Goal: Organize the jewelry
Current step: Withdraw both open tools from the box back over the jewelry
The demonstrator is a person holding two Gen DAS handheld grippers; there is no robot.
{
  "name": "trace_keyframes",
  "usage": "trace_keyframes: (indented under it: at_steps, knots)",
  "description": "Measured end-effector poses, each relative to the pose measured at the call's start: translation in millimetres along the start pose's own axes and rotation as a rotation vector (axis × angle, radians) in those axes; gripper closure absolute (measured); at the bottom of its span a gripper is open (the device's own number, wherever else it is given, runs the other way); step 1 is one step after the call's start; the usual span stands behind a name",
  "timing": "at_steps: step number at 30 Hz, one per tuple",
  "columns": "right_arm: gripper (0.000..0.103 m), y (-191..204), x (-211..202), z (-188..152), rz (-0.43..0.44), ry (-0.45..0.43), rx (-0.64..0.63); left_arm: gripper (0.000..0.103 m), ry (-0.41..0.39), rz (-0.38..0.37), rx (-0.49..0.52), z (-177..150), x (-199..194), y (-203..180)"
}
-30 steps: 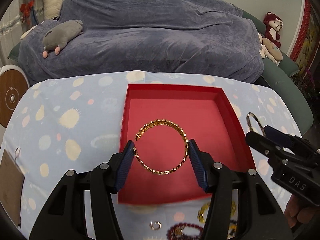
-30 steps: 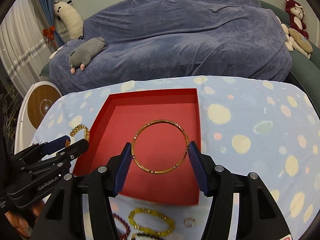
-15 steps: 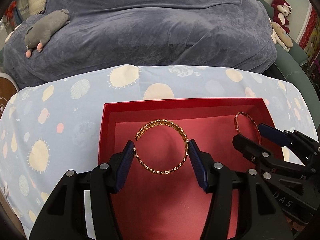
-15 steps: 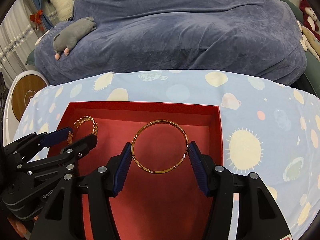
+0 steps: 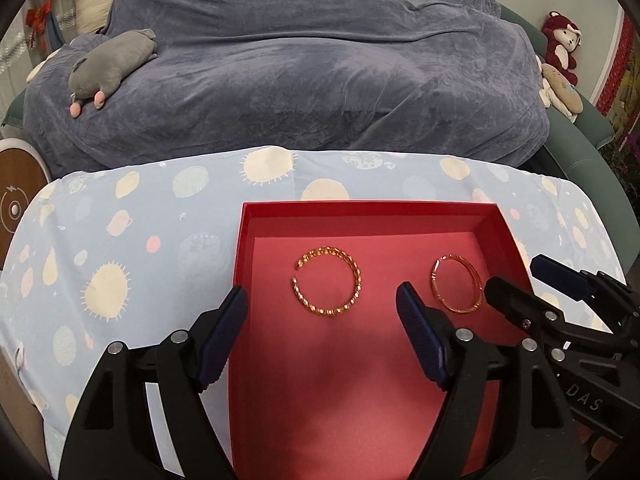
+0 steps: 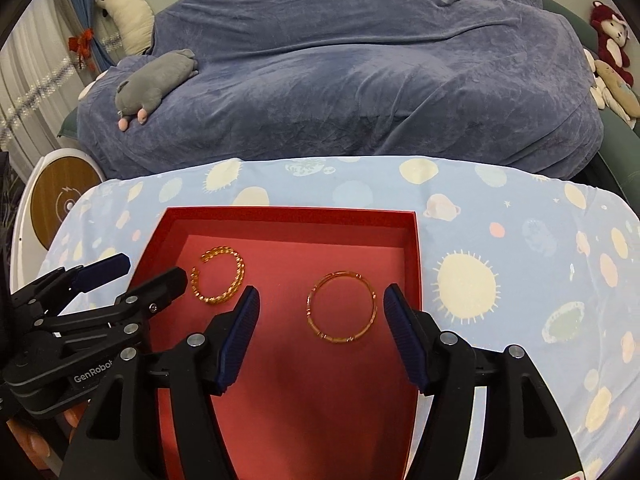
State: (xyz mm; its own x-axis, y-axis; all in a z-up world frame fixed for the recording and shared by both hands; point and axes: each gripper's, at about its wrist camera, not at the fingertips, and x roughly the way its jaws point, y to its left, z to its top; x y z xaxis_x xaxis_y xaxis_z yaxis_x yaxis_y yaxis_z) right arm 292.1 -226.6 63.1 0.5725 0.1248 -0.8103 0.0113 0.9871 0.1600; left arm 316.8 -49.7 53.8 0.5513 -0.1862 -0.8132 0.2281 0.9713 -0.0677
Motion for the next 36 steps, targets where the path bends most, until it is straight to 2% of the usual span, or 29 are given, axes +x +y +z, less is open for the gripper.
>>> trace_keyframes:
  at_steps: [6,12,20,24,29,36]
  knots:
    - [0.041,7,-60,-45,-0.012,-0.027,0.001,0.030,-0.021,-0.010,-0.011,-40,-54,-5]
    - [0.040,7,-105,-106,-0.054,-0.025,0.010,0.030,-0.005,-0.005,-0.024,-99,-93,-8]
    - [0.040,2,-124,-188,-0.082,0.058,0.053,0.030,0.074,0.000,-0.052,-180,-112,-11]
    - [0.041,1,-127,-222,-0.096,0.091,0.057,0.030,0.115,0.015,-0.064,-208,-110,-13]
    - [0.041,-1,-123,-243,-0.090,0.130,0.080,0.030,0.122,0.025,-0.087,-230,-112,-14]
    - [0.045,11,-108,-244,-0.079,0.146,0.060,0.030,0.124,0.050,-0.078,-244,-114,-12]
